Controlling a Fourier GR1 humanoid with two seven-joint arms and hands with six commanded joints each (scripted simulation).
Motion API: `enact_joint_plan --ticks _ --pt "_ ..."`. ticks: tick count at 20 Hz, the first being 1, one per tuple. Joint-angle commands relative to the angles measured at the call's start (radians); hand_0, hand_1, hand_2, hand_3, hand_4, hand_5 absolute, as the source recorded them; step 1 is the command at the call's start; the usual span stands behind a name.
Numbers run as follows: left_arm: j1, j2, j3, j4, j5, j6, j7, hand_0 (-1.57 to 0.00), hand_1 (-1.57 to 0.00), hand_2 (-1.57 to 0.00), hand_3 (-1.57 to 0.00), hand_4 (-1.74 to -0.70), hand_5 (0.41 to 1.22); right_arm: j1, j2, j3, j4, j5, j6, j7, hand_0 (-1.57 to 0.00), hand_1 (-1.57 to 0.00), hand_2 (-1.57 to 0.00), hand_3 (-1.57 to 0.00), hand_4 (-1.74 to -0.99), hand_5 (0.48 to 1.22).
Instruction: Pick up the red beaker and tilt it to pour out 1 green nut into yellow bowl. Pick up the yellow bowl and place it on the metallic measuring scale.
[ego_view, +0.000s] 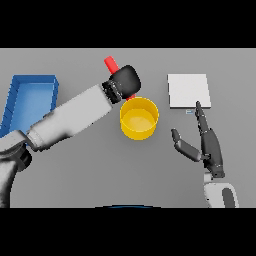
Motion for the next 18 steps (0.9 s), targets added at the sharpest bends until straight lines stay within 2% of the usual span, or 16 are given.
enact_joint_plan --ticks 1,4,6,7,10,11,13,14,17,18 --pt "-0.013 0.005 -0.025 -0.003 -0.015 -0.005 -0.008 -1.57 -1.57 -1.57 -1.57 -1.73 1.22 -0.005 0.004 -0.005 -0.004 0.0 -0.01 0.012 0.0 0.0 0.0 0.0 -1.179 0.635" --pt "-0.049 -0.02 -0.108 0.037 -0.071 0.031 -0.032 -1.57 -1.57 -1.57 -1.57 -1.74 1.221 -0.002 -0.005 -0.009 -0.013 -0.008 -0.003 0.005 0.0 0.0 0.0 0.0 -1.169 0.624" --pt "-0.075 -0.037 -0.162 0.07 -0.107 0.045 -0.036 -1.57 -1.57 -1.57 -1.57 -1.74 1.221 -0.023 0.0 -0.011 0.004 -0.014 -0.001 0.022 0.0 0.0 0.0 0.0 -1.164 0.625" --pt "-0.088 -0.04 -0.182 0.078 -0.116 0.052 -0.05 -1.57 -1.57 -1.57 -1.57 -1.73 1.221 -0.003 -0.007 -0.017 -0.004 -0.023 0.006 0.004 0.0 0.0 0.0 0.0 -1.165 0.626" --pt "-0.12 -0.053 -0.239 0.091 -0.143 0.054 -0.061 -1.57 -1.57 -1.57 -1.57 -1.73 1.221 -0.015 -0.011 -0.014 0.006 0.0 -0.007 0.012 0.0 0.0 0.0 0.0 -1.157 0.629" --pt "-0.129 -0.055 -0.255 0.098 -0.148 0.055 -0.065 -1.57 -1.57 -1.57 -1.57 -1.73 1.221 0.0 -0.009 -0.006 -0.001 0.009 -0.009 -0.008 0.0 0.0 0.0 0.0 -1.159 0.632" --pt "-0.157 -0.071 -0.284 0.106 -0.159 0.044 -0.066 -1.57 -1.57 -1.57 -1.57 -1.73 1.221 -0.011 -0.002 -0.007 0.006 0.018 -0.023 0.007 0.0 0.0 0.0 0.0 -1.16 0.635" --pt "-0.169 -0.071 -0.3 0.105 -0.166 0.05 -0.07 -1.57 -1.57 -1.57 -1.57 -1.72 1.221 -0.002 -0.002 -0.003 0.002 0.024 -0.024 -0.007 0.0 0.0 0.0 0.0 -1.155 0.637" --pt "-0.189 -0.083 -0.338 0.107 -0.174 0.045 -0.069 -1.57 -1.57 -1.57 -1.57 -1.72 1.221 0.0 0.001 -0.007 -0.006 0.004 -0.015 -0.006 0.0 0.0 0.0 0.0 -1.154 0.635" --pt "-0.218 -0.075 -0.343 0.116 -0.171 0.053 -0.099 -1.57 -1.57 -1.57 -1.57 -1.72 1.221 0.005 0.005 -0.004 -0.009 0.005 -0.016 -0.005 0.0 0.0 0.0 0.0 -1.152 0.635"
